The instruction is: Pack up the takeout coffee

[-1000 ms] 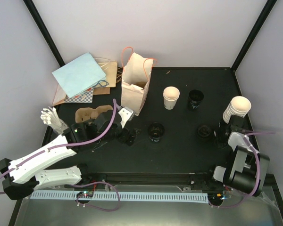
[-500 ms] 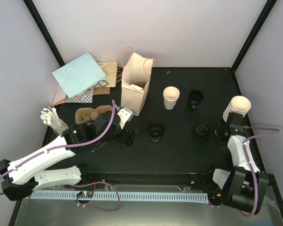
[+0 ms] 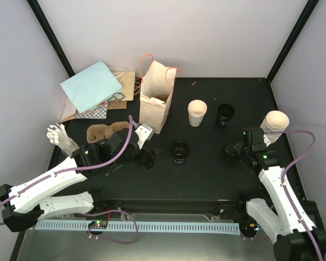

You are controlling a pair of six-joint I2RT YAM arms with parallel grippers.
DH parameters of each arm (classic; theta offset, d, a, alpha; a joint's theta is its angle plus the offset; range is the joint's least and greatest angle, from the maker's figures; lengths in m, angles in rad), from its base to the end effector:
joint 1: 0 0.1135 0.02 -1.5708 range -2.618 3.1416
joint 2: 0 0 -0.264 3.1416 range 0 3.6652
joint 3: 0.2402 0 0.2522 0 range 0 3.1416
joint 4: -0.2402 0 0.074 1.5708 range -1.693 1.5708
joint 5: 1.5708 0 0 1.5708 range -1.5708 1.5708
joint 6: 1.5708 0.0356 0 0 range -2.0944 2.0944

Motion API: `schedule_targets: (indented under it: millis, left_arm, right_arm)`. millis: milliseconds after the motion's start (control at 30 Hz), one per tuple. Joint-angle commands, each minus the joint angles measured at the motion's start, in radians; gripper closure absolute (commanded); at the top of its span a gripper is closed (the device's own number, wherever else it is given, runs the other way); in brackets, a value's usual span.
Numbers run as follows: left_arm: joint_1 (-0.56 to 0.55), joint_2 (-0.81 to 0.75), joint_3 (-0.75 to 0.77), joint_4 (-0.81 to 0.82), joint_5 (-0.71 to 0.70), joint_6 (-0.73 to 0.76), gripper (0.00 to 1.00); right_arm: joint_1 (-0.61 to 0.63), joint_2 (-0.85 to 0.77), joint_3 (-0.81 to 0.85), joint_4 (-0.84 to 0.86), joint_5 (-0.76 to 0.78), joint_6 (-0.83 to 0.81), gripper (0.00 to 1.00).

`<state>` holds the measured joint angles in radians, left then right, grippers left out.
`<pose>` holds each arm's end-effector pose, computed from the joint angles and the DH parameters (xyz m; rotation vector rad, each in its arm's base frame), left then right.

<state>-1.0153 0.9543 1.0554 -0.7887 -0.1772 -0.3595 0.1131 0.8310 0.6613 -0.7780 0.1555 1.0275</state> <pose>0.1051 -0.1575 0.3441 0.6492 2.2083 -0.5320 0.1569 0.0123 0.2376 1.1704 2.2356 0.2732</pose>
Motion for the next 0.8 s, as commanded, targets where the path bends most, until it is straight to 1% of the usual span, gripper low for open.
schedule_targets:
  millis: [0,100,200,267,333,400,533,767]
  left_arm:
    - [0.005,-0.019,-0.006,0.045,0.012,-0.01,0.01]
    - [0.005,-0.014,-0.005,0.048,0.014,-0.008,0.01]
    - [0.005,-0.013,-0.003,0.046,0.011,-0.004,0.01]
    - [0.005,-0.014,-0.003,0.047,0.006,-0.002,0.01]
    - [0.006,-0.016,-0.004,0.046,0.002,-0.001,0.01]
    - [0.005,-0.015,-0.006,0.049,0.002,-0.001,0.01]
    - [0.005,-0.013,-0.014,0.052,0.003,-0.001,0.01]
    - [0.005,-0.012,-0.013,0.051,0.002,0.002,0.01]
  right_arm:
    - [0.129,-0.004,0.046,-0.064,0.113,-0.01,0.99]
    - [0.223,0.055,0.086,-0.075,0.158,-0.066,0.99]
    - [0.276,0.135,0.133,-0.119,0.191,-0.119,0.98]
    - [0.307,0.16,0.144,-0.131,0.209,-0.151,0.97]
    - [0.319,0.158,0.136,-0.119,0.199,-0.185,0.95]
    - [0.321,0.142,0.117,-0.083,0.163,-0.226,0.92]
    - [0.321,0.114,0.093,-0.045,0.127,-0.284,0.89]
    - [0.321,0.122,0.103,-0.04,0.113,-0.362,0.84]
